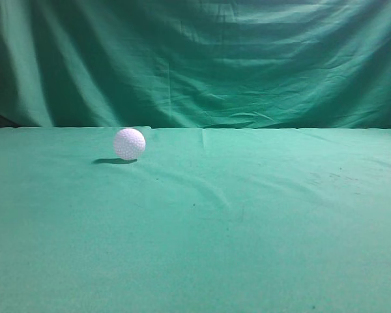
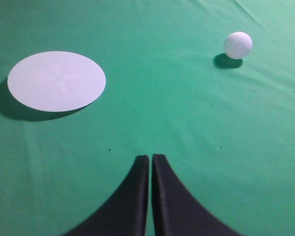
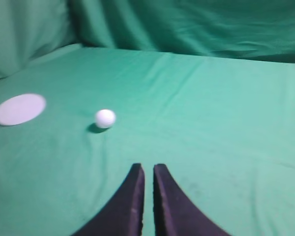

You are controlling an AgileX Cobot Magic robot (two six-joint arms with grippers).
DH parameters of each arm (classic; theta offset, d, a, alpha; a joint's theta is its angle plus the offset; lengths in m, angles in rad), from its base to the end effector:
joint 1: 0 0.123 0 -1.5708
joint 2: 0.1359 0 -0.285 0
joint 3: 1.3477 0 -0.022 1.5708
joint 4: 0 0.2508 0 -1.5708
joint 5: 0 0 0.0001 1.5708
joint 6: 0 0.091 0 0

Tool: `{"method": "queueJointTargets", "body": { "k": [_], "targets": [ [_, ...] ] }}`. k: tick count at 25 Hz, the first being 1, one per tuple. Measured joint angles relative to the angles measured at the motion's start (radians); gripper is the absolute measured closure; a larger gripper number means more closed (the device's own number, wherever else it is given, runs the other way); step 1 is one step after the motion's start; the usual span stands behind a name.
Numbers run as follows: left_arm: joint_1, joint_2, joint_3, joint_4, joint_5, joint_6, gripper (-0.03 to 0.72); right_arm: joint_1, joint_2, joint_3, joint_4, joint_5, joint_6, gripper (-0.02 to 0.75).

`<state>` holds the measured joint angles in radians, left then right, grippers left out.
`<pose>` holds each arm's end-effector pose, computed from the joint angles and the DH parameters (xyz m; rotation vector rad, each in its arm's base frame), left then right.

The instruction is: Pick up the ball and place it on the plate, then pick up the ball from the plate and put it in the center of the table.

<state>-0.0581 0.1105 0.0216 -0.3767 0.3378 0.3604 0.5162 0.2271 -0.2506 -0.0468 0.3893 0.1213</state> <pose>0.0589 -0.0146 0.1713 0.1408 1.9265 -0.1547 0.0598 0.0321 0.2487 -0.3937 1.8257 0.3966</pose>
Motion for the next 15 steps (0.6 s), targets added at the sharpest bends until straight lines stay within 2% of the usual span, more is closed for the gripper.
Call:
{"method": "queueJointTargets", "body": {
  "k": [5, 7, 10, 15],
  "targets": [
    [0.0, 0.0, 0.0, 0.0, 0.0, 0.0, 0.688, -0.207, -0.134, 0.144, 0.0, -0.081, 0.0, 0.681],
    [0.0, 0.0, 0.0, 0.0, 0.0, 0.0, 0.688, -0.264, -0.167, 0.204, 0.0, -0.123, 0.0, 0.681],
    [0.0, 0.0, 0.0, 0.0, 0.0, 0.0, 0.688, -0.326, -0.22, 0.269, 0.0, -0.143, 0.0, 0.681],
    [0.0, 0.0, 0.0, -0.002, 0.0, 0.0, 0.688, -0.383, -0.235, 0.277, 0.0, -0.108, -0.004, 0.681]
  ]
}}
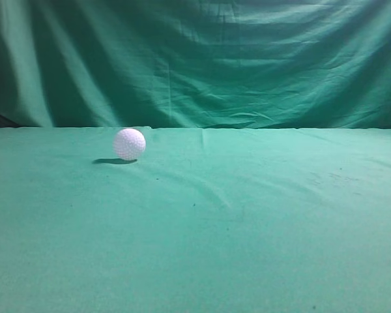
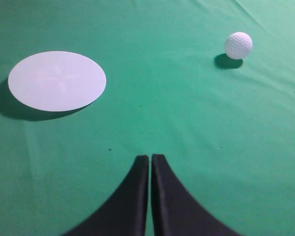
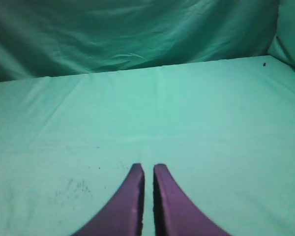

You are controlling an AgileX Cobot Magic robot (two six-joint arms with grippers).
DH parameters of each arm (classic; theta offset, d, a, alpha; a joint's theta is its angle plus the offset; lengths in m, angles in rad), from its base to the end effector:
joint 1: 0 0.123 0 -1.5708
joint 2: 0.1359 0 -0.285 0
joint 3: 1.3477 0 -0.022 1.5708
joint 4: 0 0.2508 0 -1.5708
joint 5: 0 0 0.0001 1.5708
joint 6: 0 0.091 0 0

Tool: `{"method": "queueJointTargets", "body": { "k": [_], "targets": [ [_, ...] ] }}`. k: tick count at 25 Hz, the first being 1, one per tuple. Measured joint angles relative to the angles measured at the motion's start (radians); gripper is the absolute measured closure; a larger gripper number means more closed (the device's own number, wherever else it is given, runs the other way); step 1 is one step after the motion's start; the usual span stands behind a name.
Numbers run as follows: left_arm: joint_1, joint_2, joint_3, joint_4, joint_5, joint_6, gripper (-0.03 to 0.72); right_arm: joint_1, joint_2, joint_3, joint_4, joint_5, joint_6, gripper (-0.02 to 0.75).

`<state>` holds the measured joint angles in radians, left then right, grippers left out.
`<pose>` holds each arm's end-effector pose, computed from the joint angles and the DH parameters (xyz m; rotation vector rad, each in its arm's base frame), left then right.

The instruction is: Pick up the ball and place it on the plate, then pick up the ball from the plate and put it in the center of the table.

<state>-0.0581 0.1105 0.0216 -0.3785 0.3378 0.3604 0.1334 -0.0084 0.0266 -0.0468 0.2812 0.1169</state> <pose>0.0589 -0.0146 0.1713 0.1395 1.9265 -0.1564 0.0546 0.0061 0.1792 -0.0455 1.7841 0.1362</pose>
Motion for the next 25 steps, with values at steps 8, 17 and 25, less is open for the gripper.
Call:
{"method": "queueJointTargets", "body": {
  "k": [8, 17, 25],
  "targets": [
    [0.0, 0.0, 0.0, 0.0, 0.0, 0.0, 0.688, -0.003, -0.002, 0.002, 0.0, 0.117, -0.053, 0.681],
    [0.0, 0.0, 0.0, 0.0, 0.0, 0.0, 0.688, -0.003, -0.002, 0.002, 0.0, 0.117, -0.058, 0.681],
    [0.0, 0.0, 0.0, 0.0, 0.0, 0.0, 0.688, -0.003, -0.002, 0.002, 0.0, 0.117, -0.06, 0.681]
  ]
}}
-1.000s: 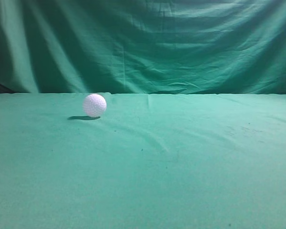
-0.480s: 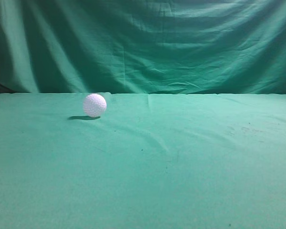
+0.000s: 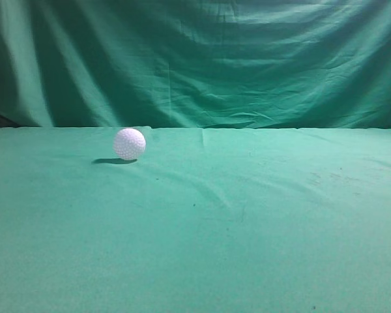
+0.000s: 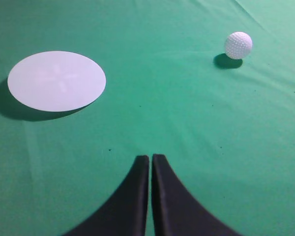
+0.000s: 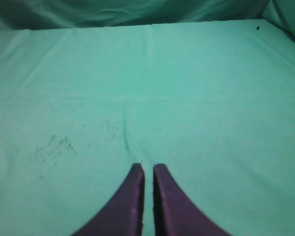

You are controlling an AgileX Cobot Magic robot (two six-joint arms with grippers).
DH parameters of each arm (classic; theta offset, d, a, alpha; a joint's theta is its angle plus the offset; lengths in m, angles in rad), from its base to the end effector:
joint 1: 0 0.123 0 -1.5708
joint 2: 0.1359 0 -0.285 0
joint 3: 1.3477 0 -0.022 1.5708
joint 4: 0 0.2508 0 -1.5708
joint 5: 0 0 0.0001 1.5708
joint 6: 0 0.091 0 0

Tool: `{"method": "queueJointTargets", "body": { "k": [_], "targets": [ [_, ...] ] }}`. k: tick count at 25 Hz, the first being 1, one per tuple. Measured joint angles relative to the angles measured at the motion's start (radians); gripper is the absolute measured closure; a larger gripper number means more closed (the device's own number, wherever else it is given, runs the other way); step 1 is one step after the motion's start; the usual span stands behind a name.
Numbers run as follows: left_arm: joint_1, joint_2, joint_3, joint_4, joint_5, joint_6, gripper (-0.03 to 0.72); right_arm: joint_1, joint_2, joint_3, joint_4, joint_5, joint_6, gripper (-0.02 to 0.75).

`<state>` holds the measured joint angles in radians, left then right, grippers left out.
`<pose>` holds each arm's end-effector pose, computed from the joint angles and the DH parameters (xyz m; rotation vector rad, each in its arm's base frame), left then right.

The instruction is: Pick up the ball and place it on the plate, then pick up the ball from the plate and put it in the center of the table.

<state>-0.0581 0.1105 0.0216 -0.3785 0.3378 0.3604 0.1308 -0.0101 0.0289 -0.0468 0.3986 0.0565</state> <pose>0.0589 -0.0146 0.1713 0.1395 1.9265 -0.1564 0.0518 0.0051 0.1683 -0.0993 1.8988 0.0806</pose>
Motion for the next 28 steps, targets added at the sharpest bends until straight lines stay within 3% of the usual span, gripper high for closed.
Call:
{"method": "queueJointTargets", "body": {
  "k": [16, 22, 28],
  "targets": [
    [0.0, -0.119, 0.0, 0.007, 0.002, 0.0, 0.688, 0.0, 0.0, 0.0, 0.0, 0.0, 0.0, 0.681],
    [0.0, -0.119, 0.0, 0.095, 0.026, -0.028, 0.688, 0.0, 0.0, 0.0, 0.0, 0.0, 0.0, 0.681],
    [0.0, -0.119, 0.0, 0.255, 0.017, -0.177, 0.688, 0.0, 0.0, 0.0, 0.0, 0.0, 0.0, 0.681]
  ]
}}
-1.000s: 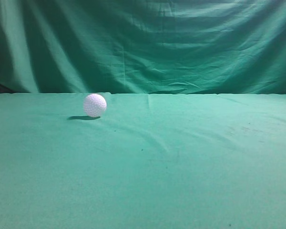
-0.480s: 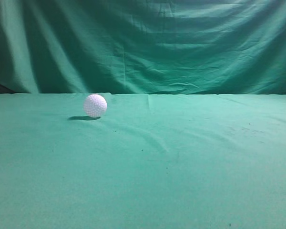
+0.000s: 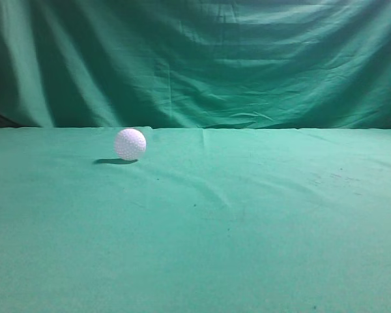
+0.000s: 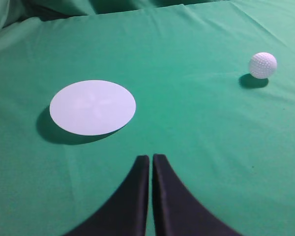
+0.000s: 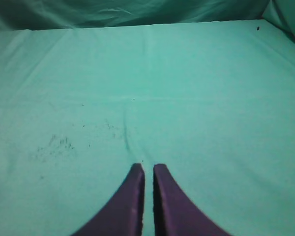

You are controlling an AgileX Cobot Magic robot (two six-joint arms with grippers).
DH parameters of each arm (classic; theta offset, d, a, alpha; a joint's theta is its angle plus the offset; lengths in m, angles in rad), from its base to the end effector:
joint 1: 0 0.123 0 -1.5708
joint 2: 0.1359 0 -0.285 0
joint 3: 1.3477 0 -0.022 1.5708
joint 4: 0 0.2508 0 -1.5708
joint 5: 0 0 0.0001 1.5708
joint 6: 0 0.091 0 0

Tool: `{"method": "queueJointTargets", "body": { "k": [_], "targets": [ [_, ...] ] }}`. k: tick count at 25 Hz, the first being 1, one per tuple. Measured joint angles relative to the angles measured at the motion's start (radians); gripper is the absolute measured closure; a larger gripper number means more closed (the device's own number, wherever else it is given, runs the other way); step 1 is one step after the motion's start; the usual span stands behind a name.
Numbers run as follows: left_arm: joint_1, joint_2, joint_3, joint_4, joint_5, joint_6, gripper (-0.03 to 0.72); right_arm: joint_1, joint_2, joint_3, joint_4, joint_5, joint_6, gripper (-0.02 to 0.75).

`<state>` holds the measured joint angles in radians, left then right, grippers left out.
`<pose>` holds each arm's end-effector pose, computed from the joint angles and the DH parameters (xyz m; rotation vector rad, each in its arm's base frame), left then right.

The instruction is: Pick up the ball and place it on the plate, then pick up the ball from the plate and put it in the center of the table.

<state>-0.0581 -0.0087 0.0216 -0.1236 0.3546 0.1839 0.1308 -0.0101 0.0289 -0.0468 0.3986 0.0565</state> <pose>0.0529 -0.0070 0.1747 0.1462 1.8427 -0.0327 0.0518 0.0051 0.1683 -0.0993 1.8988 0.0806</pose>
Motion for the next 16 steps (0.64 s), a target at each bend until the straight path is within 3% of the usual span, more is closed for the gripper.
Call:
{"method": "queueJointTargets", "body": {
  "k": [16],
  "targets": [
    [0.0, -0.002, 0.0, 0.036, -0.002, -0.021, 0.688, 0.0, 0.0, 0.0, 0.0, 0.0, 0.0, 0.681]
  ]
}}
